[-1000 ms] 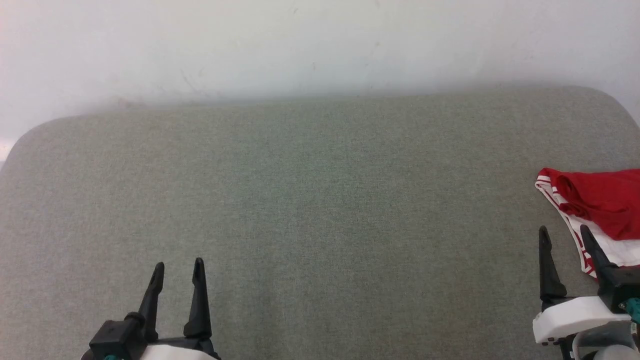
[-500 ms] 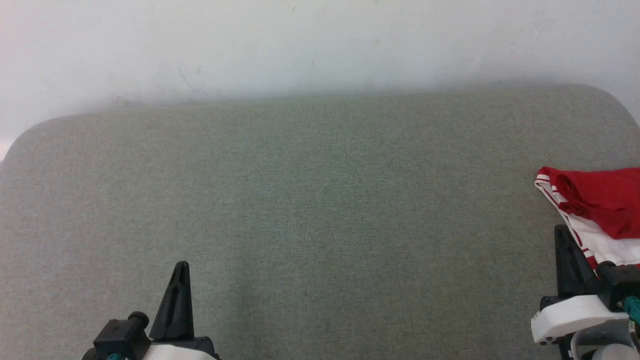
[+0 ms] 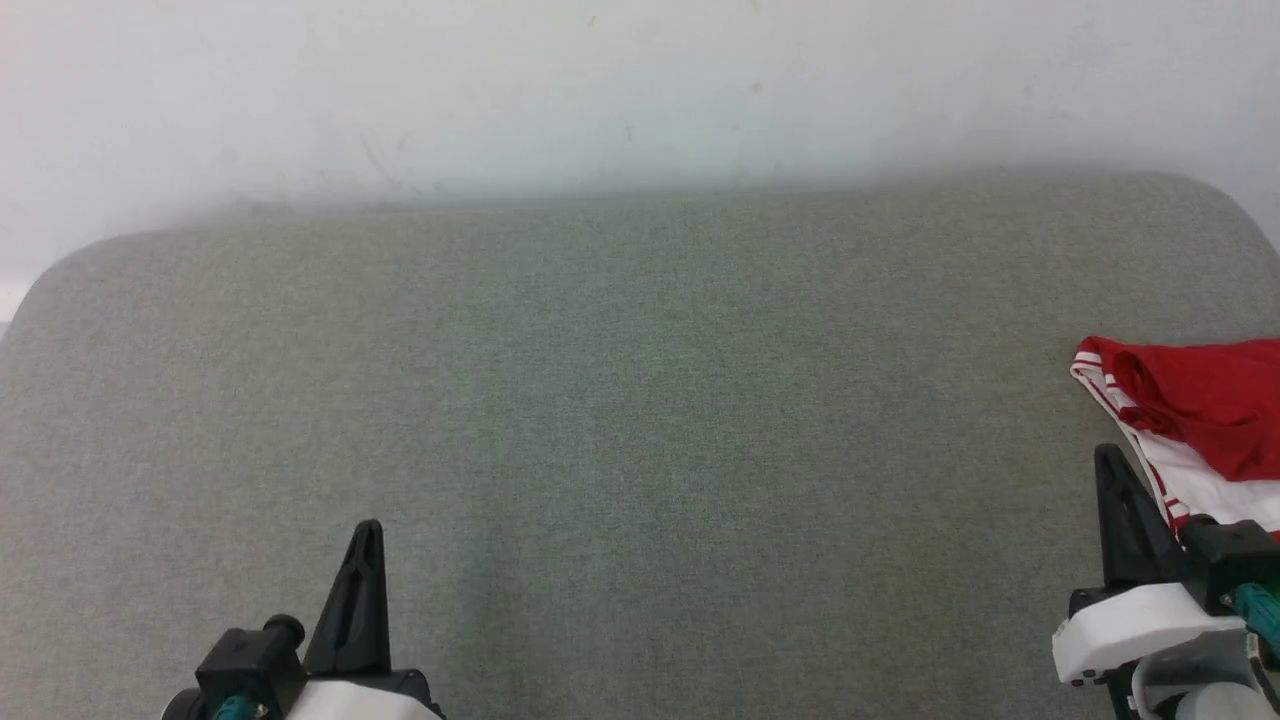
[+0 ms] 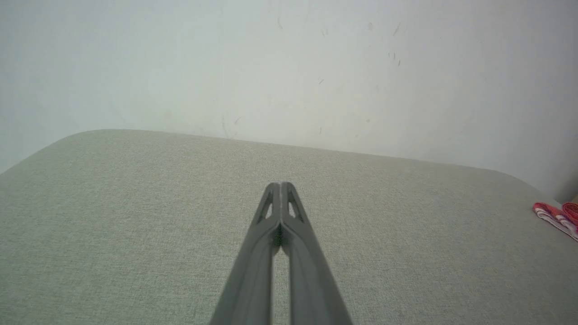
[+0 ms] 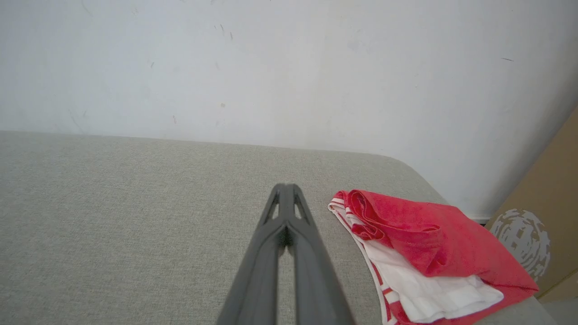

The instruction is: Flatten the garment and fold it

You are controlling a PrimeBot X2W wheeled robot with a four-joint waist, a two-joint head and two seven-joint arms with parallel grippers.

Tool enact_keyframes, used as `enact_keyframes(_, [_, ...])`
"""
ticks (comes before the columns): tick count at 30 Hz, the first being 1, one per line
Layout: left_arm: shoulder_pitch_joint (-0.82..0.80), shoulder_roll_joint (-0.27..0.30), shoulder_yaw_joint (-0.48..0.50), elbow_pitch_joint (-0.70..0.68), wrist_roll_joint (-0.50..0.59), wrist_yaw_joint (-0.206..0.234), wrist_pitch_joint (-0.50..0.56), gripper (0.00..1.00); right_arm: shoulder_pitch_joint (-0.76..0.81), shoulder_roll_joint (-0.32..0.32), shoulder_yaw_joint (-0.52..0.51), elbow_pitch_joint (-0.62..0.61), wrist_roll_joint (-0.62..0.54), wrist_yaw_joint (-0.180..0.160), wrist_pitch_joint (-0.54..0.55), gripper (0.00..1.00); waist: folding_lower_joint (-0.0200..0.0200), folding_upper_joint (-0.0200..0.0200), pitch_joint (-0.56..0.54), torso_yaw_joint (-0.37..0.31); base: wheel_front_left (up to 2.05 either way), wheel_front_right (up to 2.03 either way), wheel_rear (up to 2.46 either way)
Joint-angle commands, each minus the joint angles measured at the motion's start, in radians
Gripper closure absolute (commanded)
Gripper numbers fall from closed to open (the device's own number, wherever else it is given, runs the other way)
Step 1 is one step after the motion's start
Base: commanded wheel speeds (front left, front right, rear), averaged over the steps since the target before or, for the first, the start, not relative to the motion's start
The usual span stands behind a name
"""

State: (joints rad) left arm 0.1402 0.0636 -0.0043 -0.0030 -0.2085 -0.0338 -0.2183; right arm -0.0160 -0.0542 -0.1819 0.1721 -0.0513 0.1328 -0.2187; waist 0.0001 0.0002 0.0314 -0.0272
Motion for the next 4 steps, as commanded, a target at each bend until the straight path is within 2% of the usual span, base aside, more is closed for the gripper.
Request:
enact_keyframes(1, [-0.018, -0.002, 0.001, 0.001, 0.02, 0.005, 0.009, 1.0, 0.003, 0.001, 0.008, -0.01, 0.009, 0.0, 0.009, 1.0, 0.0, -0.0002, -0.001, 0.001, 0.0, 0.0, 0.0])
enact_keyframes(4, [-0.022, -0.003, 0.001, 0.001, 0.025, 0.006, 0.015, 1.0, 0.003, 0.001, 0.013, -0.015, 0.01, 0.0, 0.015, 1.0, 0.0, -0.0002, -0.001, 0.001, 0.0, 0.0, 0.0])
